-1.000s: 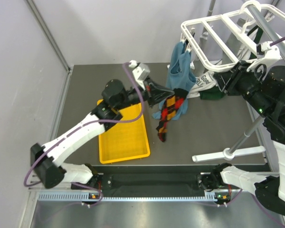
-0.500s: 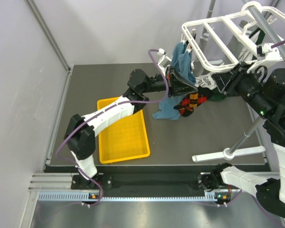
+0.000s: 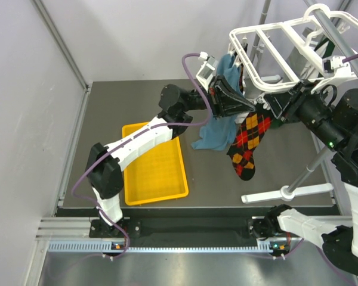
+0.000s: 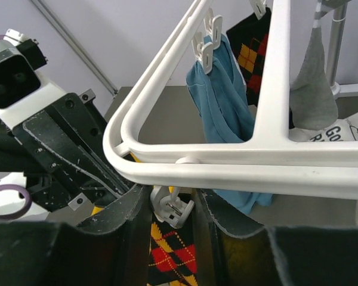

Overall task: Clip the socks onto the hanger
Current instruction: Clamp the sock onto the hanger.

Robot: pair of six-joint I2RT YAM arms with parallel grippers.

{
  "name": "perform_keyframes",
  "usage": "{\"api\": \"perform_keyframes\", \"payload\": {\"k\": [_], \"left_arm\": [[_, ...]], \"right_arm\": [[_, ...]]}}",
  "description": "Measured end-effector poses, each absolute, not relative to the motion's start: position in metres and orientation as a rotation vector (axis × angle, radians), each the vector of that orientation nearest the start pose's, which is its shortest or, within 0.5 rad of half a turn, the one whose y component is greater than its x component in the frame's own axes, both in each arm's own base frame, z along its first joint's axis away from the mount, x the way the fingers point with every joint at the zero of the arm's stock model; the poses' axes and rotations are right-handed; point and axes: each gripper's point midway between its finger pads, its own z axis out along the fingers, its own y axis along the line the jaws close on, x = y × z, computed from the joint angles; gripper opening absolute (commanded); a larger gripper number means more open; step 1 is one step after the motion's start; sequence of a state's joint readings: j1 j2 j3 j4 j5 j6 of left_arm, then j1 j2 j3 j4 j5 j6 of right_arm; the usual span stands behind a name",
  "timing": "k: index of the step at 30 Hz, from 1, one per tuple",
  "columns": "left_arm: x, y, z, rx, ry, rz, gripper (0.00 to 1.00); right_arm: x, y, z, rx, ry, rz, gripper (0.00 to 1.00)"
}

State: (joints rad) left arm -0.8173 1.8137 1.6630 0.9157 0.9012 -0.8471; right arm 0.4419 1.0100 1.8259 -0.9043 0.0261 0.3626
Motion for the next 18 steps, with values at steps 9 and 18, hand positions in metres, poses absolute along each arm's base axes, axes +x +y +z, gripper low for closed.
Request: {"api": "perform_keyframes", "payload": {"k": [9, 18], "left_arm": [[0.22, -0.481, 0.461, 0.924, 1.03, -1.628, 0.0], [0.19, -0.503, 0.453, 0.833, 1.074, -1.048, 0.0]], "right_arm": [[0.223, 0.114, 0.494, -0.011, 1.707, 0.585, 0.0], [0.23, 0.108, 0.485, 0.034, 1.76, 0.538, 0.0]]}}
